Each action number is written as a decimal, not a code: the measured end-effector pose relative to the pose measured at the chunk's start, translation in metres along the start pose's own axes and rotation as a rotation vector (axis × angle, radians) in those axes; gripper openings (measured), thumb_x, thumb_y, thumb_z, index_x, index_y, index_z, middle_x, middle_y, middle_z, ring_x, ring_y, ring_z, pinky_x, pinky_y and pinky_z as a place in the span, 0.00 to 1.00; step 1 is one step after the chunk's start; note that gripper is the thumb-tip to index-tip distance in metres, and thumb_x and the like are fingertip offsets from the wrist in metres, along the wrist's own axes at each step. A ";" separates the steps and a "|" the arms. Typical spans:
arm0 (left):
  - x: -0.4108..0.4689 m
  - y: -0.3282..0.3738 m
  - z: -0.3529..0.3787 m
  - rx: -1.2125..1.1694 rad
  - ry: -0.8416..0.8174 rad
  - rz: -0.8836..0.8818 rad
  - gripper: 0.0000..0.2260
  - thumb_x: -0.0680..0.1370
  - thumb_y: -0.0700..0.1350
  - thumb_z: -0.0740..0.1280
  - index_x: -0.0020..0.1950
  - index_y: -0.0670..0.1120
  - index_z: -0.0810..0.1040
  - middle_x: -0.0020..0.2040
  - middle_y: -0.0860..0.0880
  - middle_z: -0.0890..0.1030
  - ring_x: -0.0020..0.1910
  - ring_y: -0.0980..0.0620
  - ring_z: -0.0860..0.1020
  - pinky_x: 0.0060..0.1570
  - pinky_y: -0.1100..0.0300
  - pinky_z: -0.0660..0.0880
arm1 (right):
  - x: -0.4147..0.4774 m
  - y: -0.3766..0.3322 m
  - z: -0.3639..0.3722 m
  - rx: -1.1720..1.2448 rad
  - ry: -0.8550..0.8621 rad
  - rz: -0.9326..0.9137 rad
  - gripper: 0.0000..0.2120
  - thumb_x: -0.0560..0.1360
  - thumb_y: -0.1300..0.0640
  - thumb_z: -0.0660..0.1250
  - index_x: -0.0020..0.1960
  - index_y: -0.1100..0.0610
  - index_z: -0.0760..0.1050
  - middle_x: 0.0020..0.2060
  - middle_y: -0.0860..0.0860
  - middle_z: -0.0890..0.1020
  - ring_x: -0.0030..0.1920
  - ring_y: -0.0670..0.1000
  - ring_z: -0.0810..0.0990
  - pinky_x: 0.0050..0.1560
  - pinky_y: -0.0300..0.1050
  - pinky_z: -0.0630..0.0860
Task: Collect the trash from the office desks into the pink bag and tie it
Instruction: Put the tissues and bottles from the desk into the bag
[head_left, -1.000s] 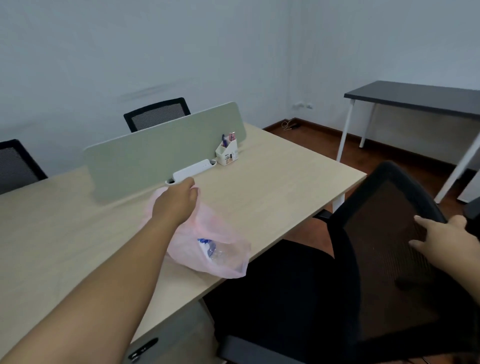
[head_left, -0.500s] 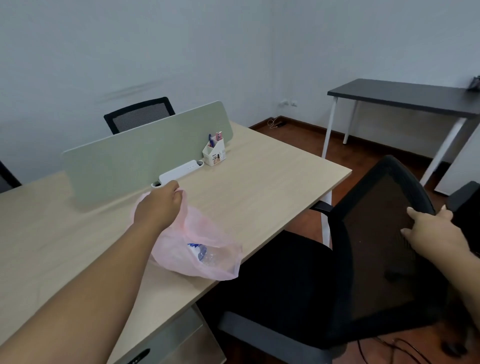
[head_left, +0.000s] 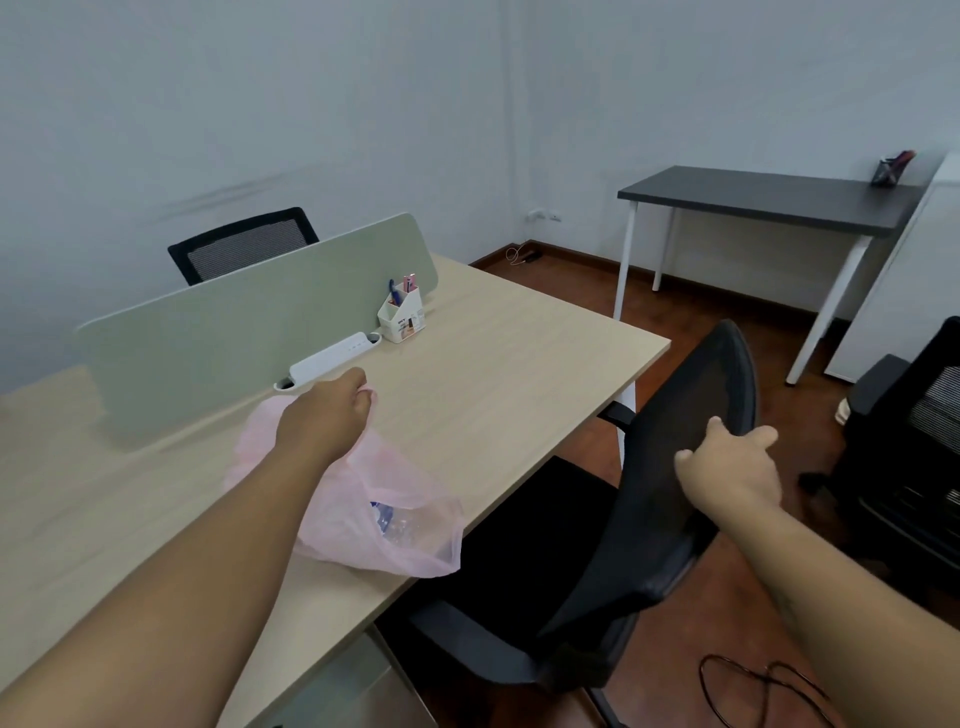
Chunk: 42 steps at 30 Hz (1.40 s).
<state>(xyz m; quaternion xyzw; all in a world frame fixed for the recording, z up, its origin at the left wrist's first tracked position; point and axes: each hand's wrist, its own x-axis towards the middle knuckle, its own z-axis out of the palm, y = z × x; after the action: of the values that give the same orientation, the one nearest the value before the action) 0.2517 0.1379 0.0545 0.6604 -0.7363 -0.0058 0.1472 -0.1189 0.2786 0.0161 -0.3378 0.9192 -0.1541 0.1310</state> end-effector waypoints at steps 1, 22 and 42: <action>0.000 0.001 -0.001 0.001 0.005 0.000 0.09 0.82 0.48 0.55 0.53 0.46 0.72 0.42 0.44 0.75 0.44 0.40 0.74 0.41 0.53 0.71 | -0.003 -0.004 0.002 0.019 0.003 -0.003 0.29 0.79 0.52 0.59 0.78 0.54 0.56 0.65 0.61 0.59 0.29 0.57 0.65 0.37 0.48 0.70; -0.012 -0.037 -0.063 0.026 0.176 -0.128 0.11 0.83 0.51 0.54 0.49 0.46 0.70 0.40 0.45 0.75 0.40 0.40 0.73 0.37 0.54 0.68 | -0.088 -0.122 0.069 -0.148 0.121 -0.506 0.20 0.78 0.46 0.53 0.59 0.49 0.80 0.78 0.52 0.57 0.78 0.60 0.44 0.72 0.68 0.36; -0.073 -0.163 -0.163 -0.035 0.369 -0.420 0.12 0.82 0.55 0.55 0.47 0.50 0.72 0.43 0.48 0.79 0.43 0.41 0.77 0.42 0.50 0.75 | -0.075 -0.288 0.108 0.280 -0.621 -0.684 0.42 0.65 0.39 0.76 0.71 0.52 0.62 0.71 0.56 0.65 0.67 0.61 0.67 0.59 0.52 0.71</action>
<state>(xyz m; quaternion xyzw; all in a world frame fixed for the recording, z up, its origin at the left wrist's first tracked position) 0.4531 0.2183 0.1617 0.7858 -0.5440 0.0715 0.2856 0.1410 0.0990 0.0341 -0.6301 0.6431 -0.2024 0.3853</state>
